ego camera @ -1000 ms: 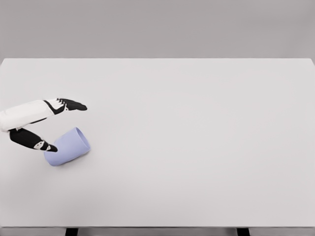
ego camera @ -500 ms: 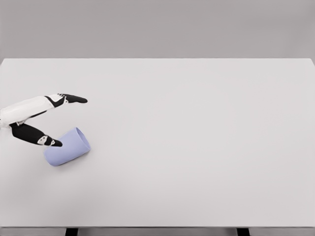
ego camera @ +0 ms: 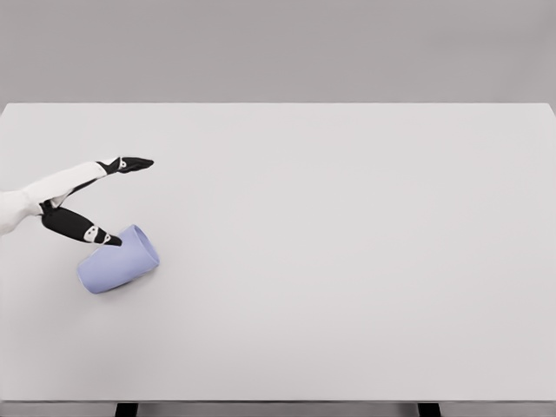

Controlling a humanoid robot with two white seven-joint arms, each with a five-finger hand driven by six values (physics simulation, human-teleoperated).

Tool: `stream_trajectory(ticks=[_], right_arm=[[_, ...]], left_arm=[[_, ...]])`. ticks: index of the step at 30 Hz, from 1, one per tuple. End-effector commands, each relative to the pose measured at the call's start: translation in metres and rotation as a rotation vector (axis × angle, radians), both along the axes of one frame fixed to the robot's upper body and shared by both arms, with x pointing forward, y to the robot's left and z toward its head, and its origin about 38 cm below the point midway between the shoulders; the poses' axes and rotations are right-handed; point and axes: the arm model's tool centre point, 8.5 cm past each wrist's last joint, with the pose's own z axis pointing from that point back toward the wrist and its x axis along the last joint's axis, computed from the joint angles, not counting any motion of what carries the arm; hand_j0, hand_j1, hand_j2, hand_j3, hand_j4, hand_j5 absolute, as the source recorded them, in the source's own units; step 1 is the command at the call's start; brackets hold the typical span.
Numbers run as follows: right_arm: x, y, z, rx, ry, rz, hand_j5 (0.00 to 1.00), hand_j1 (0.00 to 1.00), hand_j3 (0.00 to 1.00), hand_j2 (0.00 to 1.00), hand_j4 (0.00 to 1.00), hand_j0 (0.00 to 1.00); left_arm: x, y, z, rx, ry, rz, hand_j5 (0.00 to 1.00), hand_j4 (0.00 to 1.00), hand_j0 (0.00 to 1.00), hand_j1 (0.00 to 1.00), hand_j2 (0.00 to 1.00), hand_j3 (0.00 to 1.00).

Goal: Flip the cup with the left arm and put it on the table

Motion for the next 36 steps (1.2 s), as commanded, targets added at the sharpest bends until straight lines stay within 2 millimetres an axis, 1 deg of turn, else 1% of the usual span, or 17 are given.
stream_trajectory(ticks=[1,4,8,13,19,24,28,29,36], right_arm=[[0.000,0.000,0.000,-0.001,0.001,0.000,1.00,1.00,1.00,1.00,1.00,1.00],[0.000,0.000,0.000,0.000,0.001,0.000,1.00,1.00,1.00,1.00,1.00,1.00],[0.000,0.000,0.000,0.000,-0.001,0.000,1.00,1.00,1.00,1.00,1.00,1.00],[0.000,0.000,0.000,-0.001,0.001,0.000,1.00,1.00,1.00,1.00,1.00,1.00],[0.001,0.000,0.000,0.000,-0.001,0.000,1.00,1.00,1.00,1.00,1.00,1.00],[0.000,0.000,0.000,-0.001,0.001,0.000,1.00,1.00,1.00,1.00,1.00,1.00],[0.000,0.000,0.000,0.000,0.000,-0.001,1.00,1.00,1.00,1.00,1.00,1.00],[0.000,0.000,0.000,0.000,0.001,0.000,1.00,1.00,1.00,1.00,1.00,1.00],[0.000,0.000,0.000,0.000,-0.001,0.000,1.00,1.00,1.00,1.00,1.00,1.00]], left_arm=[[0.001,-0.001,0.000,-0.013,0.009,0.004,0.99,0.99,0.99,0.99,0.99,0.99],[-0.004,-0.002,0.002,-0.048,0.020,-0.036,0.99,0.99,0.99,0.99,0.99,0.99],[-0.017,0.007,-0.004,-0.015,0.153,-0.100,0.99,0.99,0.99,0.99,0.99,0.99],[-0.015,0.011,-0.005,-0.043,0.195,-0.046,0.99,0.99,0.99,0.99,0.99,0.99],[-0.009,0.015,-0.016,-0.009,0.287,0.063,0.99,0.99,0.99,0.99,0.99,0.99],[-0.004,0.010,-0.024,0.026,0.351,0.112,0.99,0.99,0.99,0.99,0.99,0.99],[-0.004,0.010,-0.026,0.022,0.372,0.128,0.99,0.99,0.99,0.99,0.99,0.99],[-0.003,0.006,-0.027,0.016,0.380,0.122,0.99,0.99,0.99,0.99,0.99,0.99],[-0.002,0.007,-0.032,0.006,0.439,0.165,0.99,0.99,0.99,0.99,0.99,0.99]])
